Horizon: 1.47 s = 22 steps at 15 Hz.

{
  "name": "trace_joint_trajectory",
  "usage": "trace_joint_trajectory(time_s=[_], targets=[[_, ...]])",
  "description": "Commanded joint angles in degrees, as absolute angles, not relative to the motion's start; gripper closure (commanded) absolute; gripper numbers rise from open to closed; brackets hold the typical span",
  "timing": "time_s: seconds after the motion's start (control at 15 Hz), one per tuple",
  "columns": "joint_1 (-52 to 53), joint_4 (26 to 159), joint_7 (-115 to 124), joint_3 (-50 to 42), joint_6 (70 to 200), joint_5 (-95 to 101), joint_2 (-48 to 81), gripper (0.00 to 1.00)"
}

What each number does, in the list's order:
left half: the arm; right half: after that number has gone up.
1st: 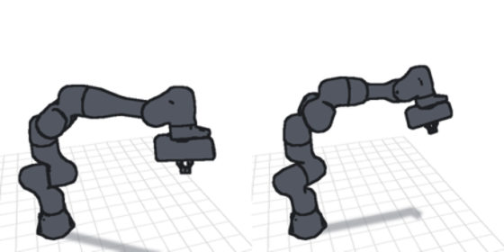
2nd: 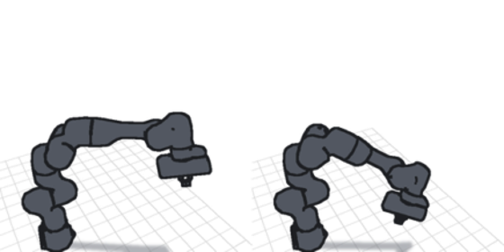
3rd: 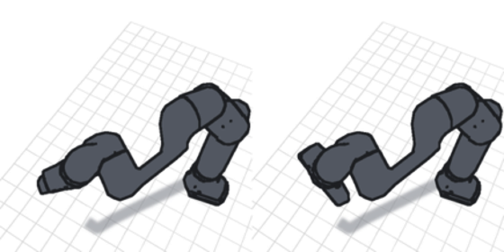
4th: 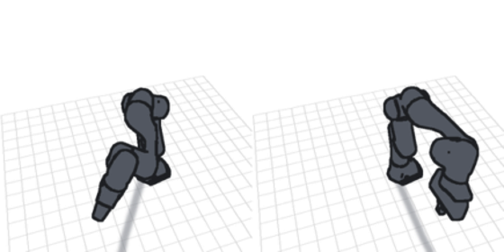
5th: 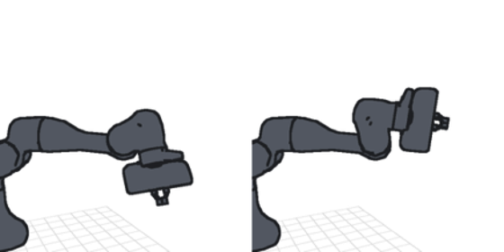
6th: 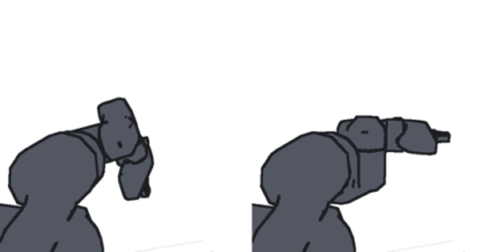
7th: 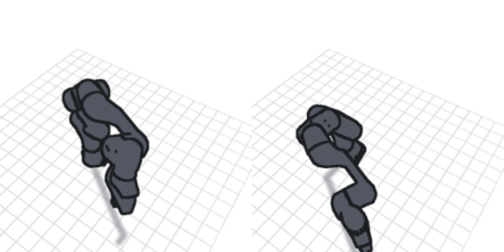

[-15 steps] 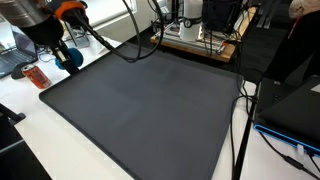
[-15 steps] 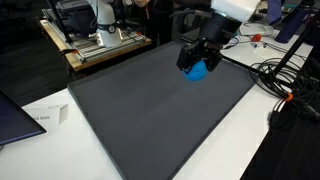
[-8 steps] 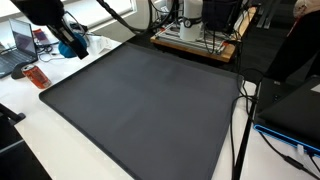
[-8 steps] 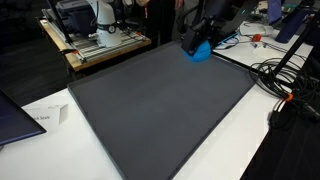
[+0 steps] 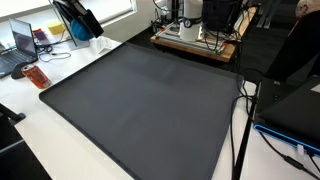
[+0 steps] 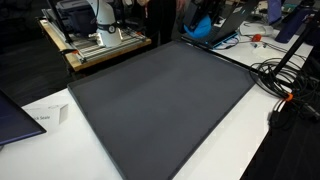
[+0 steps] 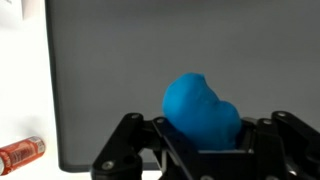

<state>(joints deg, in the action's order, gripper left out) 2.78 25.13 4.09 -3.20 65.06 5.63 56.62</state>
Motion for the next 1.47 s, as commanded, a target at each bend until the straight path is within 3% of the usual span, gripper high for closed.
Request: trace_joint_trajectory(time_s=[0.0, 0.47, 0.8, 0.87, 0.93, 1.4], targets=[[1.7, 27.2, 4.0, -1.8, 59.3, 3.2, 54.4, 1.0], [0.3, 22.8, 2.6, -1.5, 50.5, 2.3, 59.2, 1.0], [-0.7, 24.7, 1.6, -1.1, 52.9, 1.8, 61.5, 1.0], [-0.8, 24.6, 0.8, -1.0, 53.6, 1.8, 62.3, 0.75], [-0.6, 24.7, 0.7, -1.3, 54.0, 2.3, 62.9, 0.74], [0.0, 25.2, -3.9, -2.8, 52.2, 5.5, 65.5, 0.27]])
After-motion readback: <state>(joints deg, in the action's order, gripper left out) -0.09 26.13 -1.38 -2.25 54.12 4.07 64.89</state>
